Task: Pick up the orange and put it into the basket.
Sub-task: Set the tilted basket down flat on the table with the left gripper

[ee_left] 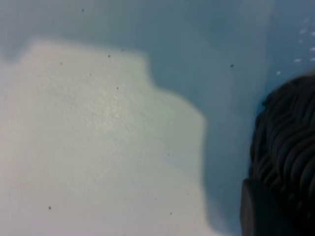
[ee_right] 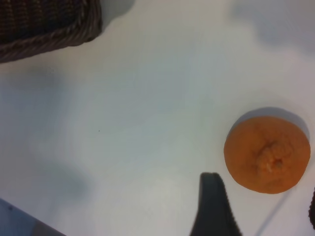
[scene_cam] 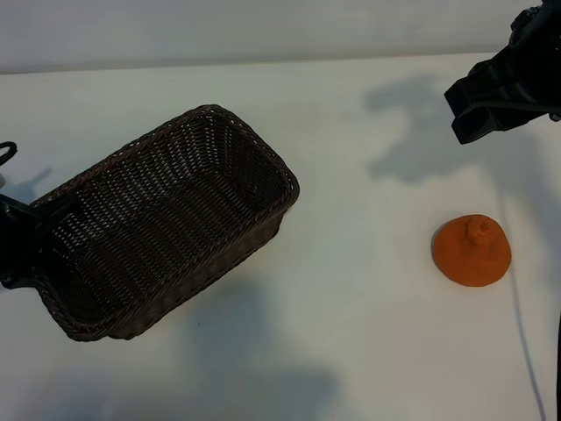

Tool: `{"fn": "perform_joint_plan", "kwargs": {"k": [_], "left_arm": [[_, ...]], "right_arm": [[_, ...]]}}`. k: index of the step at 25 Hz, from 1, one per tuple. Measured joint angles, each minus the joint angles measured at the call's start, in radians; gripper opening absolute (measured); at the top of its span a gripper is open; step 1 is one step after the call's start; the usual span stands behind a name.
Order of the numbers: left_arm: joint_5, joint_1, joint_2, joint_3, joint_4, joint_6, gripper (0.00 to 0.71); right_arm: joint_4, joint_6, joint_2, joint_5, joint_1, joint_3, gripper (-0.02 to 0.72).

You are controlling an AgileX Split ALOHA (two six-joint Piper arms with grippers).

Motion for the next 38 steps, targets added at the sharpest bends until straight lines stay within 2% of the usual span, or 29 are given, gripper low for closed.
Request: {"fn": "perform_joint_plan", "kwargs": {"k": [6, 14, 25, 38], "left_arm": [[0.055, 0.0, -0.007, -0.028, -0.011, 0.004, 0.164], [0.233, 0.0, -0.06, -0.158, 0.008, 0.016, 0.16], [0.405, 0.0, -0.087, -0.336, -0.084, 0.083, 0.159], [0.455, 0.0, -0.087, -0.356, -0.091, 0.153, 0.158]], "right_arm": [[0.0, 0.0, 0.0, 0.0, 0.0, 0.0, 0.455], [0.0, 0.0, 0.0, 0.0, 0.0, 0.0, 0.455], [0.001, 0.0, 0.0, 0.0, 0.0, 0.0, 0.455], [0.005, 0.0, 0.0, 0.0, 0.0, 0.0, 0.455]]}}
